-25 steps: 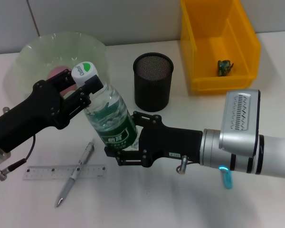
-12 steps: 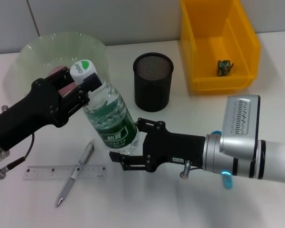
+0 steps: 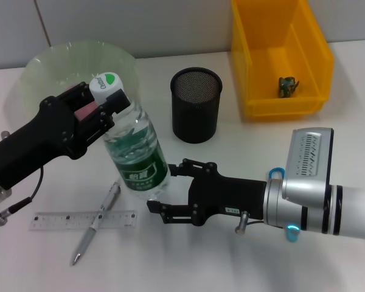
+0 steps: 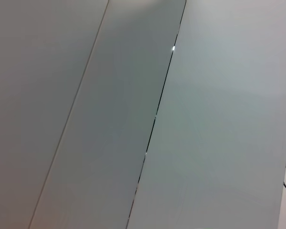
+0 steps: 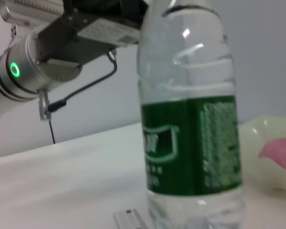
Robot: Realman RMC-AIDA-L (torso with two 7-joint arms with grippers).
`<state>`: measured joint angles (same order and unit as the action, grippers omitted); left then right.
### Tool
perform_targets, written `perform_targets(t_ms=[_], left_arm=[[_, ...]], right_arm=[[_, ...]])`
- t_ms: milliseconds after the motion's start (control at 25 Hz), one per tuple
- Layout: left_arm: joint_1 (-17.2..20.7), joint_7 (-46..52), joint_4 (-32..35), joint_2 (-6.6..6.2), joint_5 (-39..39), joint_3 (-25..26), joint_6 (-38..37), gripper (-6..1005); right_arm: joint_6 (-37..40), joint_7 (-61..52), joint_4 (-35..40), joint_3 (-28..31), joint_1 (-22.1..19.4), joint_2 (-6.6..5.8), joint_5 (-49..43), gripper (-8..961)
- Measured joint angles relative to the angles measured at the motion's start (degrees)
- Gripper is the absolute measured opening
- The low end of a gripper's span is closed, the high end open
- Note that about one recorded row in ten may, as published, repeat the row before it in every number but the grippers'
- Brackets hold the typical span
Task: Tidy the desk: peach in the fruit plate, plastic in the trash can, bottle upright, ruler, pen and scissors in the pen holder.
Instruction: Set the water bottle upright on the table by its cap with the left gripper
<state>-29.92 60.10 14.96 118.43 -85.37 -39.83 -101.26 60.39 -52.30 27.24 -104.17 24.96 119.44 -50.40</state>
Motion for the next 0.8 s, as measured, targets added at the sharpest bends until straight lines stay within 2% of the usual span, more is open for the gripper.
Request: perform_targets(t_ms=[520,600,800], left_arm=[[0.8,-3.5,2.1,-0.05,1.4,1.4,3.6,445],[1.3,-8.1,1.2,0.1,1.5,3.9,6.0,445],[1.5,-13.4,-1.3,0.16,2.1,5.3,8.2,445]], right_arm=[[-1.1,0.4,-1.9,0.6,-0.2,0.0,0.0,808],[-1.4,0.4,-2.0,0.7,-0.3,0.0,0.0,808],[-1.5,0.5,-2.0,1.4,-0.6,-0.04,0.2,808]])
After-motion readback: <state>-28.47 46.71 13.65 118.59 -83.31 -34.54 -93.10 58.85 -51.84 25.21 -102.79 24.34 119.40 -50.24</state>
